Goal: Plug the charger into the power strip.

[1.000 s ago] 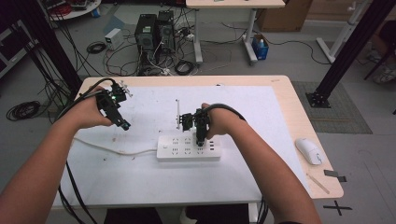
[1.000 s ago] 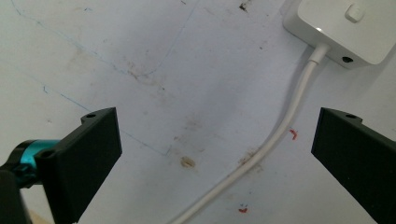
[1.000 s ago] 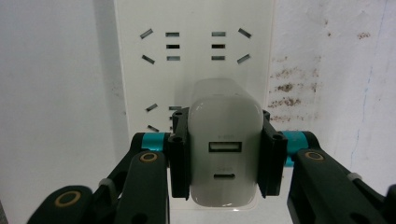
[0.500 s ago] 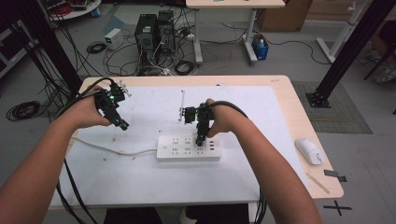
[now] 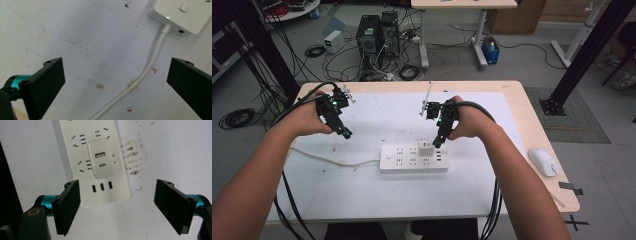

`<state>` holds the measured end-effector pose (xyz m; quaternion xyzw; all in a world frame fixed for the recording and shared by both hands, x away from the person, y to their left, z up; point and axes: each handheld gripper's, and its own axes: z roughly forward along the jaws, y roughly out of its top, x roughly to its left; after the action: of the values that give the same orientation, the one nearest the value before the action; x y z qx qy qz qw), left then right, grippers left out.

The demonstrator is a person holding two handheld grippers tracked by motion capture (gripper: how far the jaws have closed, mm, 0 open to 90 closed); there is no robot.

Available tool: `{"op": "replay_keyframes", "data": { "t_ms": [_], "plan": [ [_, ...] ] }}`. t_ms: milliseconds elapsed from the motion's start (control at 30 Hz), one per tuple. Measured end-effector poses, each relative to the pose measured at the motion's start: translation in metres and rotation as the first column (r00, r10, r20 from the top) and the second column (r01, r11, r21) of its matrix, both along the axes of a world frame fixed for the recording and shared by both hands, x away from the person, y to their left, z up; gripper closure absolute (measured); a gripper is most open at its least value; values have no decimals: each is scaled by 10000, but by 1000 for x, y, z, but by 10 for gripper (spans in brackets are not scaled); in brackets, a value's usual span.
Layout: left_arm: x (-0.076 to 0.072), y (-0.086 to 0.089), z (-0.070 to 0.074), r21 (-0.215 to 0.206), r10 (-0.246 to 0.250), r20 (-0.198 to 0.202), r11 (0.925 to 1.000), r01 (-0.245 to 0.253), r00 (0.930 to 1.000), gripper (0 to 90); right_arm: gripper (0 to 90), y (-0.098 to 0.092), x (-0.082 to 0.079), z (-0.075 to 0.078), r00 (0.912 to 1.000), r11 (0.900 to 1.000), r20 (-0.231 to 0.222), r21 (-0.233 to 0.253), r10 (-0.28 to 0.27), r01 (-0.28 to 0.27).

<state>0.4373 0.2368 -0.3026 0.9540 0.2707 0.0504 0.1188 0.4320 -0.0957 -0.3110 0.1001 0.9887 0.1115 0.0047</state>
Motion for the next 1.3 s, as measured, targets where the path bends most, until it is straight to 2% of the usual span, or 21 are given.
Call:
{"op": "replay_keyframes", "data": {
  "t_ms": [33,167,267,300,367,533,600,867,1033,1300],
  "plan": [
    [0,0,1,15,-16,23,10000,16,10000,16,132,-3,0,2,9998,10000,185,59,-44,43],
    [-1,-2,5,83,-167,41,9998,166,9999,16,130,-12,-1,9,9991,9989,183,294,-381,376],
    [-1,-3,7,99,-229,7,9997,229,9997,16,18,-18,-1,12,9978,9981,389,323,-542,530],
    [0,-4,9,227,-306,-16,9993,306,9995,16,17,-19,-1,12,9973,9979,408,241,-619,609],
    [1,-5,11,214,-322,7,9993,322,9995,16,16,-23,0,14,9965,9975,481,230,-682,672],
    [7,-10,19,347,-548,46,9979,546,9985,16,14,-29,4,15,9962,9966,310,176,-812,807],
    [9,-12,20,281,-612,49,9977,610,9981,16,14,-31,6,15,9950,9954,280,77,-956,954],
    [11,-19,15,408,-664,-64,9969,666,9978,16,14,-34,11,16,9932,9938,348,-12,-1108,1109],
    [12,-20,17,348,-707,49,9969,705,9975,16,14,-32,12,16,9930,9938,391,27,-1115,1115],
    [15,-18,14,410,-608,-87,9973,611,9981,16,15,-31,16,16,9932,9933,256,-163,-1138,1142]
  ]
}}
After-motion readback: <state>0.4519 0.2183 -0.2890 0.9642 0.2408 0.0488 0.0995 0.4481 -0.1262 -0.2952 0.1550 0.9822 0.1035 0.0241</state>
